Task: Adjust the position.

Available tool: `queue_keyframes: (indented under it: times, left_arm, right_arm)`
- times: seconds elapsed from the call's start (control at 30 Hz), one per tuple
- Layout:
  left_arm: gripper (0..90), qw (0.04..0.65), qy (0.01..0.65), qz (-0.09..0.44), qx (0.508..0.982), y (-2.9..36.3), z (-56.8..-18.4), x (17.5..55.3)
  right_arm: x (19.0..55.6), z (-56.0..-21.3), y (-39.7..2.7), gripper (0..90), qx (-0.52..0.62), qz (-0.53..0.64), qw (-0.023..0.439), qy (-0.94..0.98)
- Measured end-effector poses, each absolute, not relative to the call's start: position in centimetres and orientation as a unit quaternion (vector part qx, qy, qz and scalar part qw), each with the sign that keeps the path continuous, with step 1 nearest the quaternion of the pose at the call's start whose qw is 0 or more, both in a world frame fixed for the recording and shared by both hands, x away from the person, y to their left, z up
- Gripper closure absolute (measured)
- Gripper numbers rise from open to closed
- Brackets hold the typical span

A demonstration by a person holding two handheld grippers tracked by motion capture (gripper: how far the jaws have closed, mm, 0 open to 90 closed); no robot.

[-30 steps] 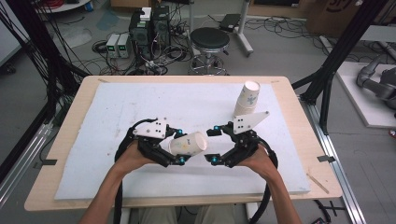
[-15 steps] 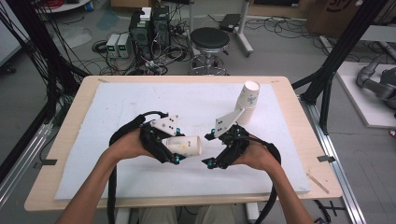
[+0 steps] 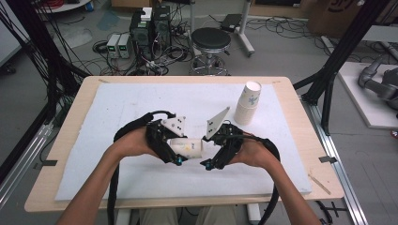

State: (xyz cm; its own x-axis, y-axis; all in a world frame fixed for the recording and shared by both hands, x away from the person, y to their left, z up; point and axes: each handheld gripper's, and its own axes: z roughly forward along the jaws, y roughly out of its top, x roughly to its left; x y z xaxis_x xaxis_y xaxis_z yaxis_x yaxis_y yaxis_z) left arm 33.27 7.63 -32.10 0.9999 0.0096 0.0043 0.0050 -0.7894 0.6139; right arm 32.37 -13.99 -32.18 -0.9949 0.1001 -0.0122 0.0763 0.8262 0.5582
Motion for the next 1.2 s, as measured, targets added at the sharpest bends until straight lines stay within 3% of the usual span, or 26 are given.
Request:
queue_keyframes:
  times: [0.37,0.63,0.7,0.9,1.07,1.2]
  left_arm:
    - [30.3,0.322,0.002,0.001,0.947,6.78,-32.23,33.26]
    - [30.3,0.318,-0.005,-0.001,0.948,6.68,-32.38,33.26]
    - [30.3,0.320,-0.004,-0.002,0.947,6.68,-32.48,33.22]
    - [27.9,0.331,-0.003,-0.005,0.944,6.87,-32.79,33.30]
    - [17.3,0.363,-0.007,-0.022,0.931,7.11,-32.57,33.34]
    - [17.7,0.373,-0.009,-0.012,0.928,7.42,-32.42,33.37]
  right_arm:
    - [32.34,-31.87,-13.47,17.8,0.041,0.292,0.021,0.955]
    - [32.29,-31.73,-13.52,36.5,0.032,0.284,0.025,0.958]
    - [32.30,-31.76,-13.55,37.8,0.031,0.283,0.025,0.958]
    - [32.31,-31.80,-13.56,38.0,0.033,0.281,0.022,0.959]
    - [32.40,-32.04,-13.56,38.1,0.036,0.278,0.022,0.960]
    - [32.54,-32.15,-13.80,38.1,0.041,0.282,0.020,0.958]
